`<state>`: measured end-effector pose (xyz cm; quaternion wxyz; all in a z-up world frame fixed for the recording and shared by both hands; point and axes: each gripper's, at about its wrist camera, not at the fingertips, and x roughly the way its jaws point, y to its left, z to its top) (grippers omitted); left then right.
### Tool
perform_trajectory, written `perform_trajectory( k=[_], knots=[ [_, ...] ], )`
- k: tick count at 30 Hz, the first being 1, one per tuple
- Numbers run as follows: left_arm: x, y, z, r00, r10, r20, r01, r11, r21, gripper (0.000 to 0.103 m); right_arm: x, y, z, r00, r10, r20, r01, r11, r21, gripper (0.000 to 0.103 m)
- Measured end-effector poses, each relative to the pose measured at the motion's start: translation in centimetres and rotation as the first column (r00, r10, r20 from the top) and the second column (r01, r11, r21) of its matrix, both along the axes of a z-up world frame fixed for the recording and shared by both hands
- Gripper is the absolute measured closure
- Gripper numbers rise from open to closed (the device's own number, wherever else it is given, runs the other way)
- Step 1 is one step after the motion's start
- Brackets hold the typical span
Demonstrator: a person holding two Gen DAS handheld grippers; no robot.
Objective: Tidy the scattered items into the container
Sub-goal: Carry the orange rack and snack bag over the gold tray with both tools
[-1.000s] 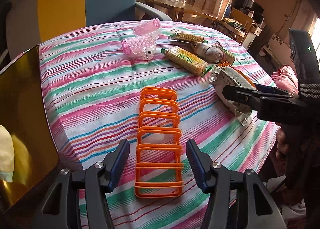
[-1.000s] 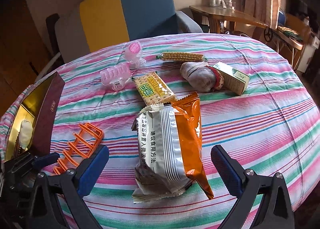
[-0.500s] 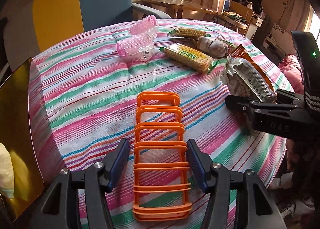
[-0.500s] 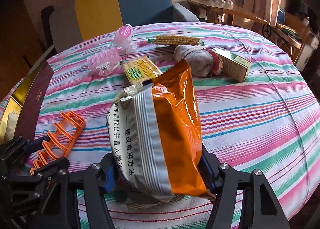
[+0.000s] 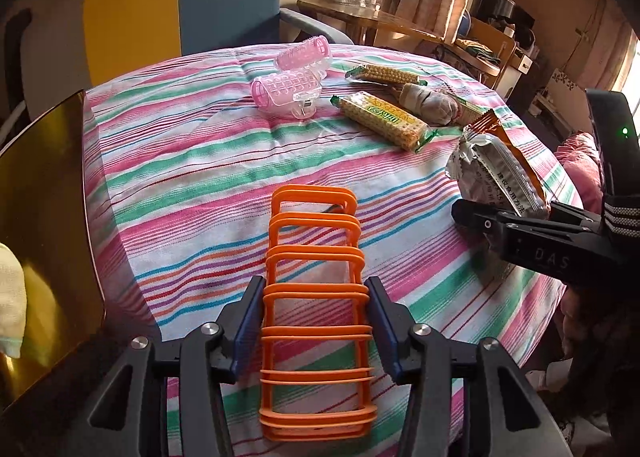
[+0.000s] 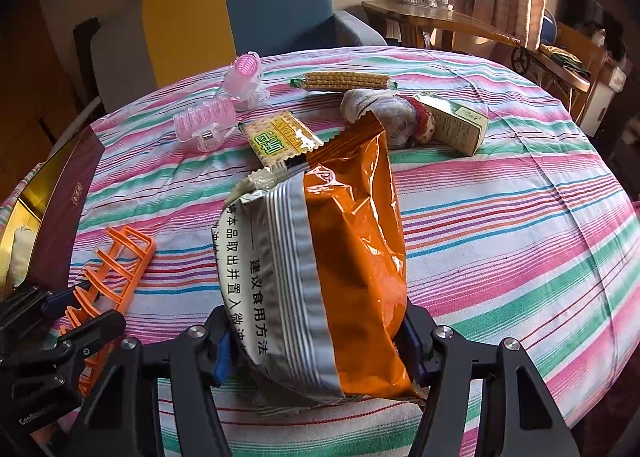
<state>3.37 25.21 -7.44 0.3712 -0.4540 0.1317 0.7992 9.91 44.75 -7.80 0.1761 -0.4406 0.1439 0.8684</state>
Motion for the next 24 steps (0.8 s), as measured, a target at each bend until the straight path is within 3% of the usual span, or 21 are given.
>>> perform_trajectory(
  k=[16, 24],
  knots=[
    [2.3, -2.1, 0.2, 0.998, 0.024, -0.054, -0.026, 0.999, -0.039, 0.052, 1.6, -2.1, 0.1, 1.0, -0.023, 0.006, 0.023, 1.0, 0.008, 0.039],
    [2.8, -3.2, 1.5, 0.997, 0.035, -0.073, -0.036, 0.999, -0.01, 0.052, 1.9, -4.3, 0.2, 1.0, 0.006, 0.008, -0.006, 1.0, 0.02, 0.039]
  ],
)
